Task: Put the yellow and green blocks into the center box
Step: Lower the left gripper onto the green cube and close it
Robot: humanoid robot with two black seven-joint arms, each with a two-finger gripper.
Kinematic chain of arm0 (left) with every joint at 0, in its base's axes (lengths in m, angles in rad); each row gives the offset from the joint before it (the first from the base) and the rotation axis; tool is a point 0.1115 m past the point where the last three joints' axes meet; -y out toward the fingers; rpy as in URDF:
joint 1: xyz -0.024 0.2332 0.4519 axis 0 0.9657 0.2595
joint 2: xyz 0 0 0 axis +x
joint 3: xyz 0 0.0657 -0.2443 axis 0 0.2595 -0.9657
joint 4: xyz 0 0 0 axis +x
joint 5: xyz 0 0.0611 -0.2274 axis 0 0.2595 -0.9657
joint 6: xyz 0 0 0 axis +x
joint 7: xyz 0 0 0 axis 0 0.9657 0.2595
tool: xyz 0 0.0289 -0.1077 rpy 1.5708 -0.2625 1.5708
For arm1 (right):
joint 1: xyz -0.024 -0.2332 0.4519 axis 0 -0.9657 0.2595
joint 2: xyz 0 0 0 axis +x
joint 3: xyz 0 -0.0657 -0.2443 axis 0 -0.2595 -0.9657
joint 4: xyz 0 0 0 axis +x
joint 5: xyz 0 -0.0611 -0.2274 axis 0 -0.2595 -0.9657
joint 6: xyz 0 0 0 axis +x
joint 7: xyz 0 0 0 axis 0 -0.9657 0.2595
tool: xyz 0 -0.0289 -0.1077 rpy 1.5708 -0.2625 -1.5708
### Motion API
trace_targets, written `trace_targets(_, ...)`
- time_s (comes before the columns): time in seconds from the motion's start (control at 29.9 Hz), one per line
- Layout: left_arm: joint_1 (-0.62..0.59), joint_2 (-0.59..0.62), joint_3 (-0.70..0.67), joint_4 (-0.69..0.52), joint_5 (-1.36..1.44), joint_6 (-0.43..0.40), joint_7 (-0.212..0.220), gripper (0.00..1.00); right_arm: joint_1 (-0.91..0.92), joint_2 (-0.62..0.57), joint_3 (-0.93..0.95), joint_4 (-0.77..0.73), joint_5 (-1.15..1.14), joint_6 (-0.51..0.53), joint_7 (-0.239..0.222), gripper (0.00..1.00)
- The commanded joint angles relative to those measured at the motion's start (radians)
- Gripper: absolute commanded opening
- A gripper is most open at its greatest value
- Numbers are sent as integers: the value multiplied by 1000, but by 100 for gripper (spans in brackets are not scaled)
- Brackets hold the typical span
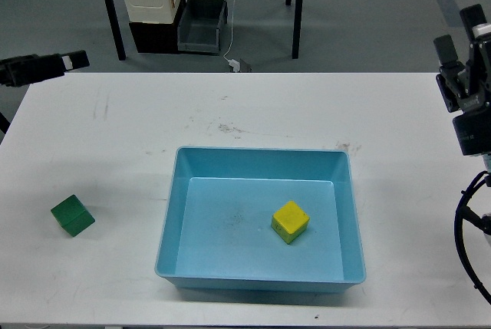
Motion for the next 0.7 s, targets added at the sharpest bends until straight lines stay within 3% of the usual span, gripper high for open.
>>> trace_targets(0.0,0,24,52,-78,109,0,0,100,-67,18,43,6,11,-6,2,99)
trace_targets(0.3,-35,18,310,-130,571,58,0,100,-133,58,58,11,144,-7,2,100)
trace_targets(0.43,-58,13,419,-95,663,75,0,100,-151,70,60,11,144,-7,2,100)
trace_targets(0.67,-62,-8,486,15,677,171,0,100,-162,74,60,11,146,-7,3,100)
